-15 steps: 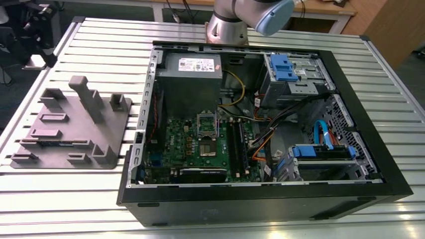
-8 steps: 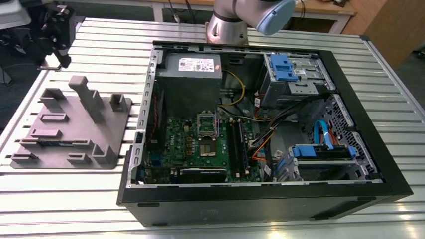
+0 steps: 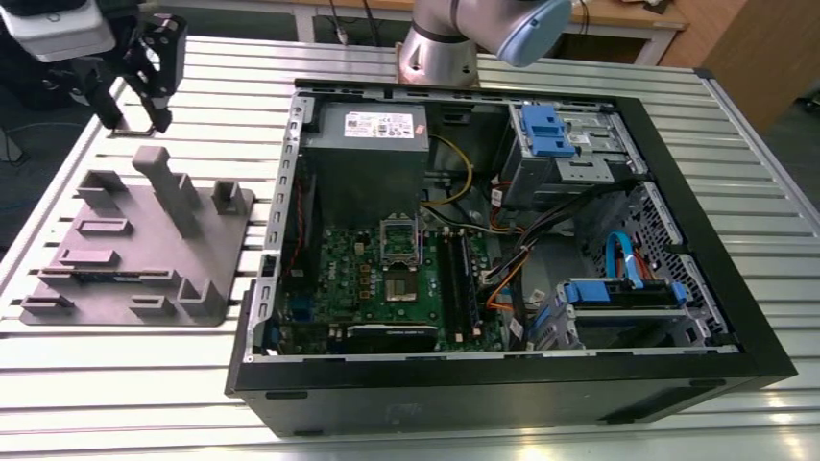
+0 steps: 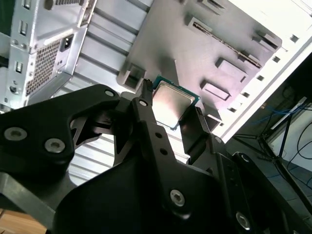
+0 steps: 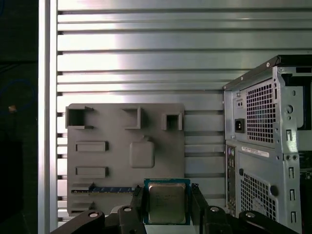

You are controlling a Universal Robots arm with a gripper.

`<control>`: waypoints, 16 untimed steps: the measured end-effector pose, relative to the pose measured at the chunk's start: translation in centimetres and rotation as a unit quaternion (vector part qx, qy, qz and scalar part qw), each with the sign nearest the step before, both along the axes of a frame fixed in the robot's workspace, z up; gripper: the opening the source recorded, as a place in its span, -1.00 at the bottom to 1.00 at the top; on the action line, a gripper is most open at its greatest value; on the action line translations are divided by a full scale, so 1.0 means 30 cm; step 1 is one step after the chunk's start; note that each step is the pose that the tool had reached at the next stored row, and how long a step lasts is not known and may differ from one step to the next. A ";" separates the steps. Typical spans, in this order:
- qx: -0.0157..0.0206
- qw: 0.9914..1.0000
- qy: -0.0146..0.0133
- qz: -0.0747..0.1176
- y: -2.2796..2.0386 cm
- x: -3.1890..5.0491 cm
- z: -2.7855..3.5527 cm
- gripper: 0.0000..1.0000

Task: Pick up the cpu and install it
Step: 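Pick up the cpu and move it towards the insertion slot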

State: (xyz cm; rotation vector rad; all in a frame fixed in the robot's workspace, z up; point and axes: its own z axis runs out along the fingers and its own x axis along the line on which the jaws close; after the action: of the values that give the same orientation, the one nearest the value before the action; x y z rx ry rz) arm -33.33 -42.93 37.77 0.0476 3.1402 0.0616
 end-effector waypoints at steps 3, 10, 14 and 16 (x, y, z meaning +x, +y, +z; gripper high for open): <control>0.000 1.000 0.000 0.000 0.000 0.031 0.000 -0.06; 0.000 1.000 0.000 0.000 0.000 0.104 -0.001 -0.06; 0.000 1.000 0.000 0.000 0.000 0.143 -0.001 -0.06; 0.000 1.000 0.000 0.000 0.000 0.163 -0.002 -0.06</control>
State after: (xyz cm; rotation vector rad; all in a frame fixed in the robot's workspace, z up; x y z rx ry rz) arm -28.43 -42.92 37.73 0.0477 3.1402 0.0616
